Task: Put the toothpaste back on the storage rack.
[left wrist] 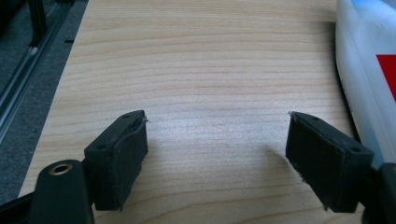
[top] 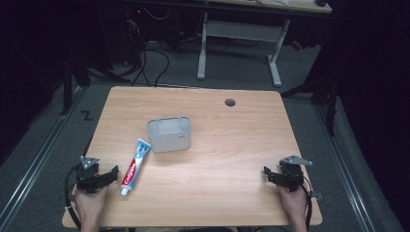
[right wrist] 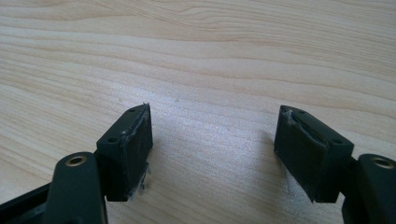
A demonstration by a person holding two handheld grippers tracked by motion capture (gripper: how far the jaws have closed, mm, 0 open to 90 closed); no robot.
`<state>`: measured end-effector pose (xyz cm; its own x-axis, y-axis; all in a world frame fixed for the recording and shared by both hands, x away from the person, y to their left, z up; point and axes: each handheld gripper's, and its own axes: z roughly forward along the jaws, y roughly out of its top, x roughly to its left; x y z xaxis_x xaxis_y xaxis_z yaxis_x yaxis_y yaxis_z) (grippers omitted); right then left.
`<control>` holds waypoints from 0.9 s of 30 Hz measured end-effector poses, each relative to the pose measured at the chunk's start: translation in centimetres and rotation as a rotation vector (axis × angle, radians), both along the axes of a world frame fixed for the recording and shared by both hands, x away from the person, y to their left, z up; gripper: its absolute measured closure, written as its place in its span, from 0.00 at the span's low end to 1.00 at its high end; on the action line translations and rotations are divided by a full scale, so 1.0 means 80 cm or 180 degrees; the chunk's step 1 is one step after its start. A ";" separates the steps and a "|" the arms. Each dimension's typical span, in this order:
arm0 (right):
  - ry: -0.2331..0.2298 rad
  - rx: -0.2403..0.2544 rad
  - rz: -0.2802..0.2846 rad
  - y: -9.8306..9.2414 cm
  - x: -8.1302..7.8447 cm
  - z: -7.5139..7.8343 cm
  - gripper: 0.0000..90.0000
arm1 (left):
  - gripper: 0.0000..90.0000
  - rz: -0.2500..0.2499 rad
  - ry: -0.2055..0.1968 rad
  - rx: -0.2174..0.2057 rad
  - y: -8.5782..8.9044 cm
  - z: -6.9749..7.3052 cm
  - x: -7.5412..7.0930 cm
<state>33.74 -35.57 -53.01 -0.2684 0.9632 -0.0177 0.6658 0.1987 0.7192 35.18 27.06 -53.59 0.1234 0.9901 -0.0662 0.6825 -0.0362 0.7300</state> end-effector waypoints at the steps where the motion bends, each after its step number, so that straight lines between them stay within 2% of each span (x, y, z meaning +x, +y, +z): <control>1: 0.0000 0.0000 0.0000 0.000 0.000 0.000 0.31 | 0.24 0.0000 0.0000 0.0000 0.000 0.000 0.000; 4: 0.0000 0.0000 0.0000 0.000 0.000 0.000 0.31 | 0.24 0.0017 -0.0018 -0.0058 0.001 0.001 -0.003; 8: -0.0003 -0.0003 0.0003 0.000 0.000 0.000 0.31 | 0.25 0.0032 -0.0073 0.0034 -0.001 0.003 -0.008; 14: -0.0003 -0.0003 0.0003 0.000 0.000 0.000 0.31 | 0.27 0.0000 -0.0150 0.0024 -0.005 0.008 -0.016; 17: -0.0003 -0.0006 0.0002 0.000 0.000 0.000 0.31 | 0.32 0.0033 -0.0141 0.0103 -0.007 0.010 -0.017; 19: -0.0003 -0.0003 0.0002 0.000 0.000 0.000 0.31 | 0.32 0.0062 -0.0115 0.0215 -0.009 0.011 -0.020; 21: -0.0002 -0.0004 0.0003 0.000 0.000 0.000 0.31 | 0.32 0.0064 -0.0162 0.0218 -0.010 0.013 -0.024; 27: -0.0003 -0.0005 0.0002 0.000 0.000 0.000 0.31 | 0.32 0.0052 -0.0197 0.0187 -0.012 0.015 -0.031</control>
<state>33.75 -35.58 -53.02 -0.2690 0.9630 -0.0194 0.6650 0.2002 0.7195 32.72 26.13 -52.42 0.1092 0.9940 -0.0007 0.6369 -0.0694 0.7678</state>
